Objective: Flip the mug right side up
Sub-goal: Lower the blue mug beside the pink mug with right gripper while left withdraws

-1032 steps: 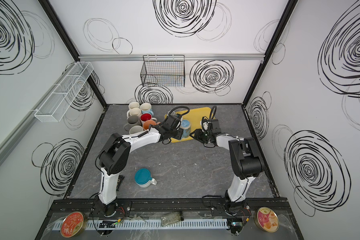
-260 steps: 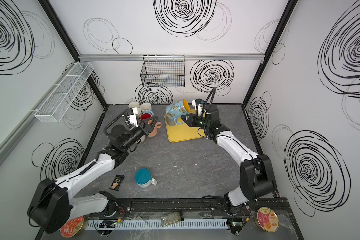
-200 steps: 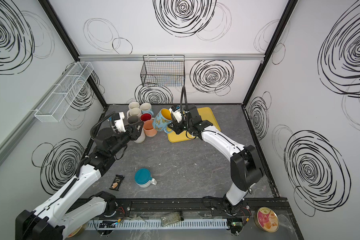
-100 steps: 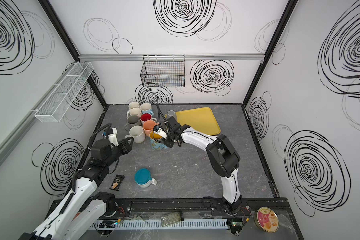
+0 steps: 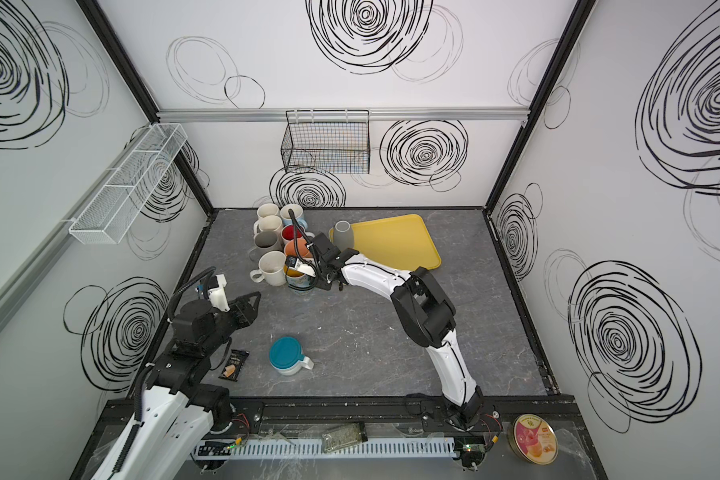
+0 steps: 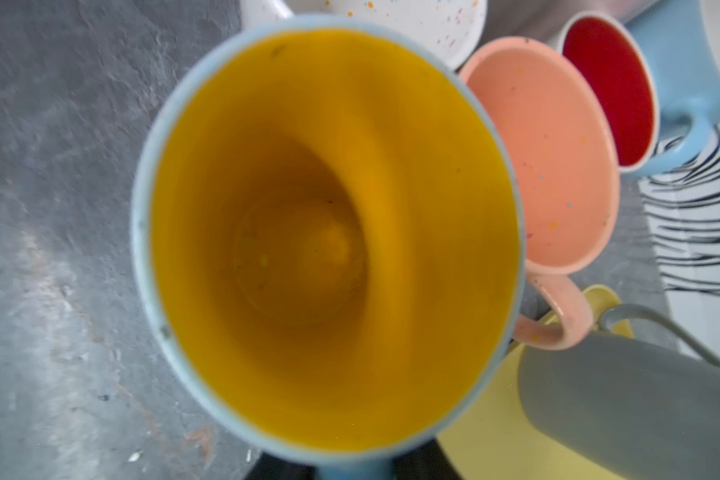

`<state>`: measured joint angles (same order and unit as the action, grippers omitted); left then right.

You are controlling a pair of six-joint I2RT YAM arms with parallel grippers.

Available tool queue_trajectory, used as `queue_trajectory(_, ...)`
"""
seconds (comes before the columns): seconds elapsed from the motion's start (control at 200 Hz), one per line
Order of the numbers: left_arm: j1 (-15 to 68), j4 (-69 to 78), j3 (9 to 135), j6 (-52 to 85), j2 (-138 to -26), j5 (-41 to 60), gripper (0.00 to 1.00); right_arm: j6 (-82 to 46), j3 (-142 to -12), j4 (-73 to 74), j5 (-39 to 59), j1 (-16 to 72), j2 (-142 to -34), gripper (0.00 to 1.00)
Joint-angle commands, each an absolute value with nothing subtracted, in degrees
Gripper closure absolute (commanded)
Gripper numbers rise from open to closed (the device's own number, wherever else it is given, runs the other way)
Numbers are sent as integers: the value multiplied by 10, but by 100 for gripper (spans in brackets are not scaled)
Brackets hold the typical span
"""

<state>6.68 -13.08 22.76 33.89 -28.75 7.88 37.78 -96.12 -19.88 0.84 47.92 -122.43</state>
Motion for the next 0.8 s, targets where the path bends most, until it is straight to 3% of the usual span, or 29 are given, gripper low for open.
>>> queue_trajectory(0.0, 64, -129, 220, 358, -273, 71, 52, 403, -974, -183, -31, 478, -1228, 57)
queue_trajectory(0.2, 72, -136, 227, 354, -278, 63, 52, 404, -956, -175, -46, 477, -1209, 46)
queue_trajectory(0.796, 95, -122, 232, 357, -287, 47, 52, 338, -909, -199, -15, 443, -1124, 45)
